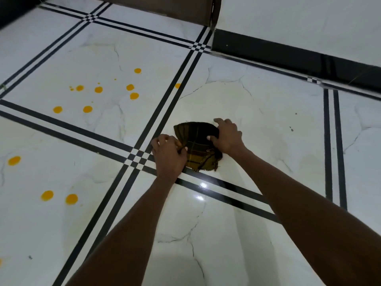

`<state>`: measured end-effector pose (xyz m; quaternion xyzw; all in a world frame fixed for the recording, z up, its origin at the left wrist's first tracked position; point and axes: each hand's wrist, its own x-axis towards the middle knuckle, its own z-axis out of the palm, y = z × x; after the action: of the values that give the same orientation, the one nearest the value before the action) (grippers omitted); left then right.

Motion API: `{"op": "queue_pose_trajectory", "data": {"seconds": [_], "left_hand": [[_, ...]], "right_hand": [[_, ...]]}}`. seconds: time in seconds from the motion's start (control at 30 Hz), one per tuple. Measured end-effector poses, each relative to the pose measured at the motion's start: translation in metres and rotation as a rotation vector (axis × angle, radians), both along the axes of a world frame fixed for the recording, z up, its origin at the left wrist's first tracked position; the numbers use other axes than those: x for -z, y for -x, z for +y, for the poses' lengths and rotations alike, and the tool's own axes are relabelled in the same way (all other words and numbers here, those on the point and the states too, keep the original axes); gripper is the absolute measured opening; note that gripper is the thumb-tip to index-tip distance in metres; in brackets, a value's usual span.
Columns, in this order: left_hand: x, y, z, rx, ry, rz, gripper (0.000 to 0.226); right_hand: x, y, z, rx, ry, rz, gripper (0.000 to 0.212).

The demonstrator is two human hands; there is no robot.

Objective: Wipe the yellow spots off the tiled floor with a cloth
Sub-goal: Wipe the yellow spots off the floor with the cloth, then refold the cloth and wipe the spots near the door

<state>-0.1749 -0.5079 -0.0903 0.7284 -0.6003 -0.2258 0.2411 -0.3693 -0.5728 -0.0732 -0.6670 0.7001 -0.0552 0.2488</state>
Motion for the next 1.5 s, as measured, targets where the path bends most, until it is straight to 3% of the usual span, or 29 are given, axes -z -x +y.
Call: {"op": "queue_pose_trajectory", "data": {"seconds": [0.1, 0.17, 0.27, 0.37, 0.47, 0.6, 0.77, 0.93, 1.03, 1.23, 1.4, 1.5], "left_hand": [[-0.016, -0.006, -0.005, -0.021, -0.038, 0.24, 0.017], [-0.032, -0.012, -0.009, -0.048, -0.019, 0.256, 0.018], [-0.05, -0.019, -0.015, -0.054, 0.061, 0.194, 0.03], [-0.066, -0.011, -0.009, 0.043, 0.153, 0.242, 0.028], [-0.088, 0.005, 0.0, 0.108, -0.042, 0.487, 0.034], [-0.104, 0.013, 0.003, 0.133, -0.165, 0.663, 0.042], [-0.109, 0.014, -0.001, 0.192, -0.065, 0.527, 0.03], [-0.112, 0.011, -0.007, 0.182, -0.07, 0.487, 0.024], [-0.119, 0.005, -0.012, 0.23, -0.03, 0.411, 0.026], [-0.153, -0.015, -0.027, 0.337, 0.002, 0.284, 0.027], [-0.177, -0.029, -0.04, 0.403, -0.028, 0.165, 0.019], [-0.187, -0.037, -0.043, 0.377, -0.07, 0.241, 0.027]], "right_hand": [[-0.007, 0.007, 0.002, 0.085, -0.156, -0.267, 0.041], [-0.022, 0.009, 0.008, 0.164, -0.261, -0.568, 0.031], [-0.054, 0.01, 0.019, 0.239, -0.391, -0.945, 0.035], [-0.078, 0.005, 0.023, 0.26, -0.429, -1.108, 0.04], [-0.091, -0.001, 0.024, 0.311, -0.398, -1.197, 0.034], [-0.098, 0.002, 0.023, 0.343, -0.38, -1.184, 0.036], [-0.107, 0.012, 0.02, 0.375, -0.383, -1.236, 0.036], [-0.115, 0.014, 0.019, 0.401, -0.33, -1.146, 0.044], [-0.117, 0.014, 0.018, 0.287, -0.279, -0.948, 0.057], [-0.123, 0.003, 0.017, -0.063, -0.192, -0.742, 0.04], [-0.136, -0.002, 0.012, -0.052, -0.086, -0.807, 0.032], [-0.148, -0.011, 0.012, -0.064, -0.027, -0.829, 0.032]]}}
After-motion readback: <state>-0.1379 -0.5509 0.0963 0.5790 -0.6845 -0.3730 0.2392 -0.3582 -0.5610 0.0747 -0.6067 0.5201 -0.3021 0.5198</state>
